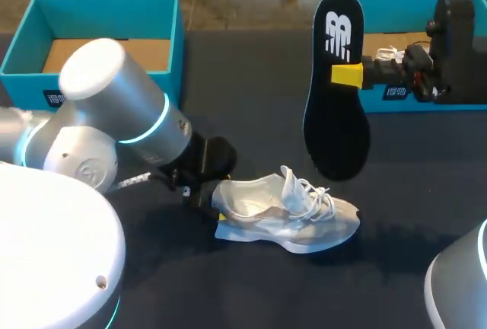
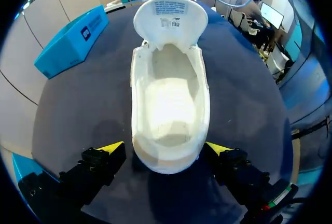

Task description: Take the shoe out of the shoebox, open the shoe tongue, remove and reinsert the insole, then place the shoe into the shoebox

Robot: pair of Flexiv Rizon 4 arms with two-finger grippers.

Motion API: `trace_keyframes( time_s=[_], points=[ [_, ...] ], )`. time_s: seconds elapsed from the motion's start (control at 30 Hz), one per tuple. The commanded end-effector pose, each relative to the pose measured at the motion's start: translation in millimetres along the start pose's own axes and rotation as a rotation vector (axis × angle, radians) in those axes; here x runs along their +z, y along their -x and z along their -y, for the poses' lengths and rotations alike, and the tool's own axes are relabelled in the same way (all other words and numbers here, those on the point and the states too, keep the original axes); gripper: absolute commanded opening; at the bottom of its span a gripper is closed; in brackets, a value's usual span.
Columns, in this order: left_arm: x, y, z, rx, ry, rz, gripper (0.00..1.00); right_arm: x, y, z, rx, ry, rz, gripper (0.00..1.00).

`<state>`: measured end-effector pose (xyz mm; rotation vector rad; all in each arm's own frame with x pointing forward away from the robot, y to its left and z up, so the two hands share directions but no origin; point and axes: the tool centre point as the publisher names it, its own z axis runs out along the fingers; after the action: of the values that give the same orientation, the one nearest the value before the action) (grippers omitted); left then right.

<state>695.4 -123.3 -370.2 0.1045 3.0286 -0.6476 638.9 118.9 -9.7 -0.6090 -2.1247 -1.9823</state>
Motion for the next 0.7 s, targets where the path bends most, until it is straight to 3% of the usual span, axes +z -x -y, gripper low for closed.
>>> trace_keyframes(
  time_s=[0.03, 0.2, 0.47, 0.7],
  points=[
    [-6.0, -2.3, 9.0, -0.004, 0.230, 0.003, 1.00, 2.3, 1.6, 0.2, 0.000, -0.001, -0.001, 0.00],
    [-7.2, -10.1, 13.3, 0.008, 0.305, 0.011, 1.00, 2.3, 1.6, 0.2, 0.000, -0.001, -0.001, 0.00],
    [-1.0, -24.4, 25.3, 0.028, 0.362, 0.003, 1.00, 2.3, 1.6, 0.2, 0.000, -0.001, -0.001, 0.00],
    [-1.1, -24.3, 31.4, 0.014, 0.408, 0.013, 1.00, 2.3, 1.6, 0.2, 0.000, -0.001, -0.001, 0.00]
  ],
)
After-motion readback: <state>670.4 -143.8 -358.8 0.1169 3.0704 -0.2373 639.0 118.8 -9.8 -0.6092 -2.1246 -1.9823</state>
